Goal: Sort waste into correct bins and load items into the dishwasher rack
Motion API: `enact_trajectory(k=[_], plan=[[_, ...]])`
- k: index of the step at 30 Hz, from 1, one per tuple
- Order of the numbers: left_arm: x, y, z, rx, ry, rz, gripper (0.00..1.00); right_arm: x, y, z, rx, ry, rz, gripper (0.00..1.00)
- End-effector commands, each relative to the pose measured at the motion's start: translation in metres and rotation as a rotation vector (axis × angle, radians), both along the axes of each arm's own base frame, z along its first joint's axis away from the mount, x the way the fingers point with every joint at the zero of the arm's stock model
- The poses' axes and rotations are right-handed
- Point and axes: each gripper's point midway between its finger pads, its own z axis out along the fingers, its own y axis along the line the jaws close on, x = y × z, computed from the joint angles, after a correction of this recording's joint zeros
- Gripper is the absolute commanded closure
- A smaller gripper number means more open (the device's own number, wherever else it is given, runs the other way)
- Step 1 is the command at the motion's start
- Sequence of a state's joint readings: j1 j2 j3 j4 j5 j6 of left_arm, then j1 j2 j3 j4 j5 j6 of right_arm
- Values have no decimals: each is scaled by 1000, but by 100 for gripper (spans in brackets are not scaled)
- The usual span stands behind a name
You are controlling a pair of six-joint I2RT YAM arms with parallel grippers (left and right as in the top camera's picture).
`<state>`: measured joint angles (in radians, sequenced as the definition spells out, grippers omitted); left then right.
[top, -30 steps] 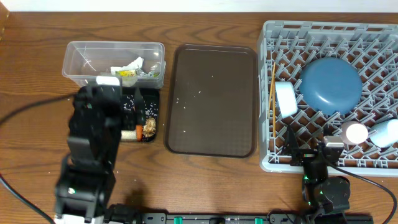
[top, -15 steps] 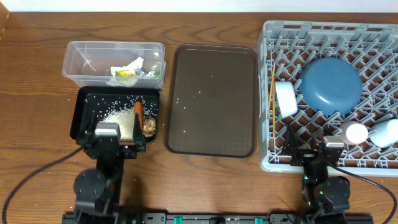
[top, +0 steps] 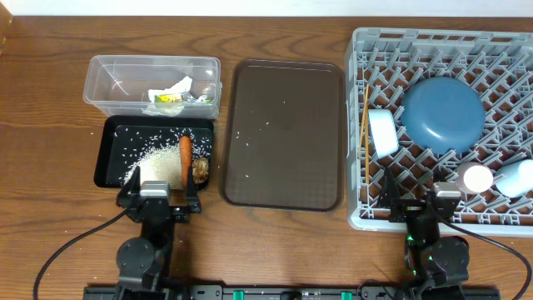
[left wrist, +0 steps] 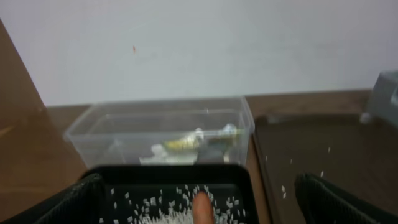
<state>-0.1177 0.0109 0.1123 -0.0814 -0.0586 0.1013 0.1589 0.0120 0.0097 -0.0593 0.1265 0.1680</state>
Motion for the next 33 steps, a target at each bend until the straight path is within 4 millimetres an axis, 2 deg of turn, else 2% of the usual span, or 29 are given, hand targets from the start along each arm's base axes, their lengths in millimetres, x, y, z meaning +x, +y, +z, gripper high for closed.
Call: enact_trajectory(k=[1, 6, 9, 33], plan=[[3, 0, -11, -8, 3, 1, 2, 0, -1, -1, 11, -1, -5, 1], [6, 0, -36, -4, 40, 0, 2, 0, -1, -1, 11, -1, -5, 1], [6, 0, -43, -1, 66, 0, 2, 0, -1, -1, 11, -1, -5, 1], [6, 0, -44, -1, 71, 0, 2, 0, -1, -1, 11, -1, -5, 1]])
